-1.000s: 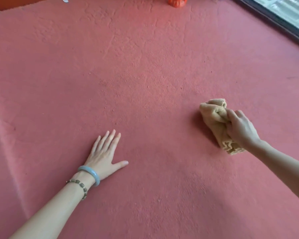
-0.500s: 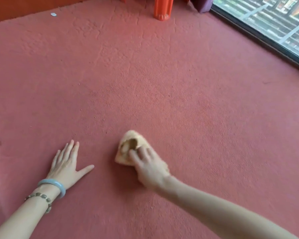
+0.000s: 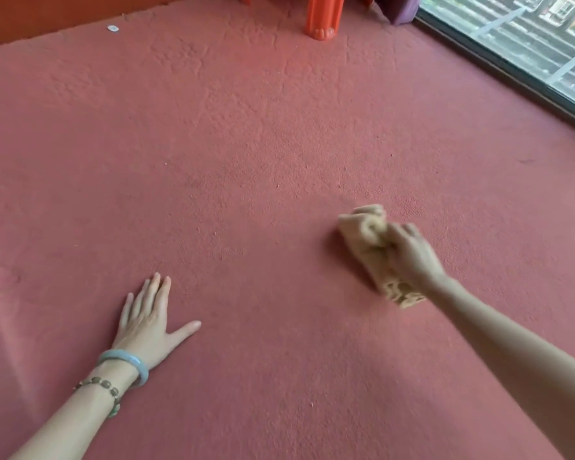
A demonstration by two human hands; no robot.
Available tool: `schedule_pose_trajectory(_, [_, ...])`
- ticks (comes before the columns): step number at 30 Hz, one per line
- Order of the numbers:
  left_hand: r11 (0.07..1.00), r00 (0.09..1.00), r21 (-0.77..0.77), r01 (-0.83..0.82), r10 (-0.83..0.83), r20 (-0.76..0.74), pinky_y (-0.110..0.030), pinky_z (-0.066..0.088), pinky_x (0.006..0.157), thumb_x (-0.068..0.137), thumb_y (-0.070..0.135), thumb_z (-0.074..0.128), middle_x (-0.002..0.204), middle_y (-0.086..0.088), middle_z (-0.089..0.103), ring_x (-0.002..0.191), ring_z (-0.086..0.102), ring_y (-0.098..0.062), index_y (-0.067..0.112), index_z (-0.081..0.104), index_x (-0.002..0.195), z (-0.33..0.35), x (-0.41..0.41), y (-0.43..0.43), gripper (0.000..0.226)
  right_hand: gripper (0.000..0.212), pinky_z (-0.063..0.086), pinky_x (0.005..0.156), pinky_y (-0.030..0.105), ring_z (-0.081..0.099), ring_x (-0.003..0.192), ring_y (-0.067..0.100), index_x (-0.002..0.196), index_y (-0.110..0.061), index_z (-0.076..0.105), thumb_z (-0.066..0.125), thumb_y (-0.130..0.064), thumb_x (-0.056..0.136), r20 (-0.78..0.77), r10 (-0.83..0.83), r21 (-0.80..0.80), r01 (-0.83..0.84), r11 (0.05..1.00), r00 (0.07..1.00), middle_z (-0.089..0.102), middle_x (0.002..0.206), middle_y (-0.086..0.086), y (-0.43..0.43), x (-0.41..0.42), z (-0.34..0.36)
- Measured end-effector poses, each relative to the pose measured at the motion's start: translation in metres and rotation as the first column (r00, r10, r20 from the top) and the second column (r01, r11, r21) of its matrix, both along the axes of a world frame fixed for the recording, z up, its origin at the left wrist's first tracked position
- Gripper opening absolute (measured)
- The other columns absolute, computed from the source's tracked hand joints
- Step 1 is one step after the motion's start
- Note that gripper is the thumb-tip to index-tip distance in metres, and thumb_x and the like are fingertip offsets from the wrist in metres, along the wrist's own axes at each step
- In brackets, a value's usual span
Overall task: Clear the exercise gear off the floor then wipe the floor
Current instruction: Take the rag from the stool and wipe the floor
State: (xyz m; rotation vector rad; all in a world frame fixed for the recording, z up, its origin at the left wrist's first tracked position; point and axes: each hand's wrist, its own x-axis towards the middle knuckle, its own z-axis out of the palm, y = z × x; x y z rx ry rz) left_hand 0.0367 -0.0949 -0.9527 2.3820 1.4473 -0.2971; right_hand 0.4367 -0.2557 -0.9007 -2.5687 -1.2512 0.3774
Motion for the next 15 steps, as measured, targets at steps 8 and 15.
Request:
schedule_pose_trajectory(8, [0.994,0.999,-0.100,0.043,-0.046,-0.028,-0.035,-0.008,0.117,0.077,0.068,0.052,0.156,0.000,-0.020,0.144,-0.015,-0.015,0.018,-0.014,0.148,0.011,-0.003,0.008,0.109,0.037,0.044,0.086,0.048,0.052,0.103,0.048,0.121,-0.007,0.047,0.046,-0.008,0.084,0.050,-0.482,-0.052,0.484,0.873,0.875,0.046,0.116,0.027,0.002,0.019,0.007])
schedule_pose_trajectory(15, [0.974,0.994,-0.197,0.110,-0.107,0.028,-0.031,-0.007,0.117,0.070,0.060,0.068,0.155,0.004,-0.022,0.143,-0.017,-0.011,0.021,-0.014,0.148,0.020,-0.014,0.020,0.120,0.034,0.044,0.080,0.042,0.055,0.099,0.043,0.123,-0.013,0.045,0.043,-0.011,0.089,-0.073,-0.165,-0.044,0.162,0.986,0.984,0.047,0.117,0.022,0.111,-0.116,0.007])
